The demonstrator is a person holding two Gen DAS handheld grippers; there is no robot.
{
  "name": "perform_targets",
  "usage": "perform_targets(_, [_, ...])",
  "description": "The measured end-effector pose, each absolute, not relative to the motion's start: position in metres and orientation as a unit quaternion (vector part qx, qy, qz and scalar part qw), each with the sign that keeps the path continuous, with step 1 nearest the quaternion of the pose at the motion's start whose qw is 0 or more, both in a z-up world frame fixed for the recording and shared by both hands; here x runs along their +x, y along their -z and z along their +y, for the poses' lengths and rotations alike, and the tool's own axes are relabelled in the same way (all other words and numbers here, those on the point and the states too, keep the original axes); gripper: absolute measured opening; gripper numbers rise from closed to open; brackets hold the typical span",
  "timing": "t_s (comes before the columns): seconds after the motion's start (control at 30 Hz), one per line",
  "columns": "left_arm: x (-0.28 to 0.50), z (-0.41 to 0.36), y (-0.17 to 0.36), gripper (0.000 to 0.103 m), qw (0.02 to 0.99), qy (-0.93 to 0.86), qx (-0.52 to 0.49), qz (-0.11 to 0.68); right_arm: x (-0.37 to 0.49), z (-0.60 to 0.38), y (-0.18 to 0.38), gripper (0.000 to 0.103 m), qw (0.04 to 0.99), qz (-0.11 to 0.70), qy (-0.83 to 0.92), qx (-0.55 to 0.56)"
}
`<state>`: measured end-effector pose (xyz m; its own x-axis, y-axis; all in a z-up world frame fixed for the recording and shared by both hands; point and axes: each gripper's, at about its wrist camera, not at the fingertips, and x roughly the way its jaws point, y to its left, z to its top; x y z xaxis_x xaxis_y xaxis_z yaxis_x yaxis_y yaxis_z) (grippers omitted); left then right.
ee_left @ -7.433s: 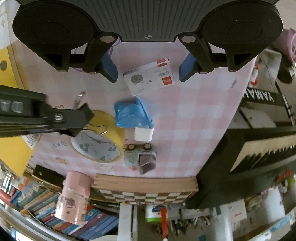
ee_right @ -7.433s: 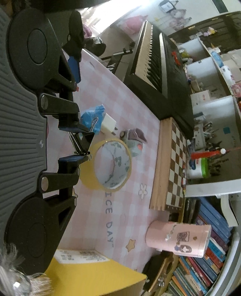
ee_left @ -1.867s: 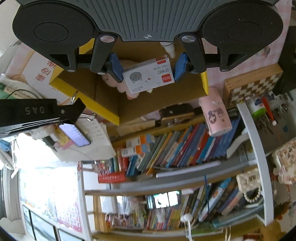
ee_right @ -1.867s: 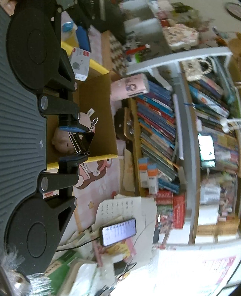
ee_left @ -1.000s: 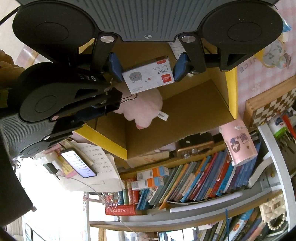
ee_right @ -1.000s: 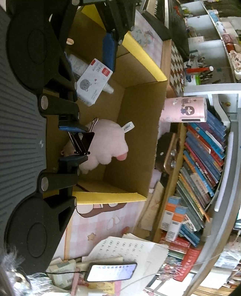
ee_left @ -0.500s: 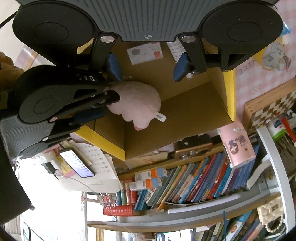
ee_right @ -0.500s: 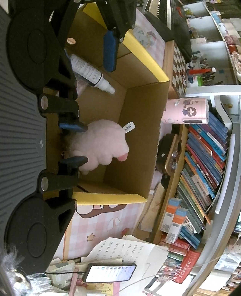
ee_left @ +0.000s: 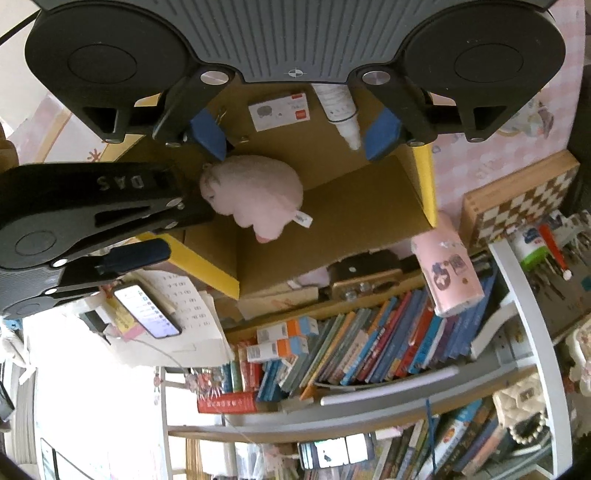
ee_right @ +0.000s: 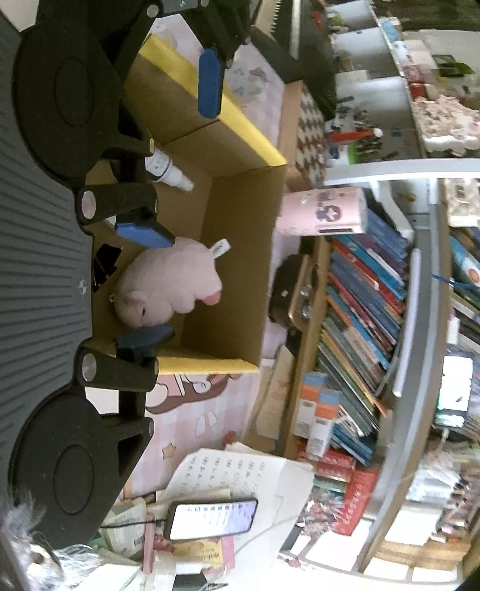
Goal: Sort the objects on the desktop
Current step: 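Open both tools and withdraw them from the yellow box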
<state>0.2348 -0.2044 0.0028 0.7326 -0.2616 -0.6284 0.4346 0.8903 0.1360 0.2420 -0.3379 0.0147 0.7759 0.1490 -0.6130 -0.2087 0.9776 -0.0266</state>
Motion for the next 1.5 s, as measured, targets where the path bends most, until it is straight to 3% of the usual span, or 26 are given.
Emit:
perform_targets(0.63, [0.186,-0.152,-0.031,0.092,0.935,0.202,0.11,0.27,0.166,-0.34,-0.036,0.051,0.959,0.284,-0.009,0.016])
perform_targets(1.5, [0.113,-0.026,0.0,0.093,0.926,0.188,0.101,0.312,0.064,-0.241,0.015,0.052,0.923,0.355,0.068,0.131])
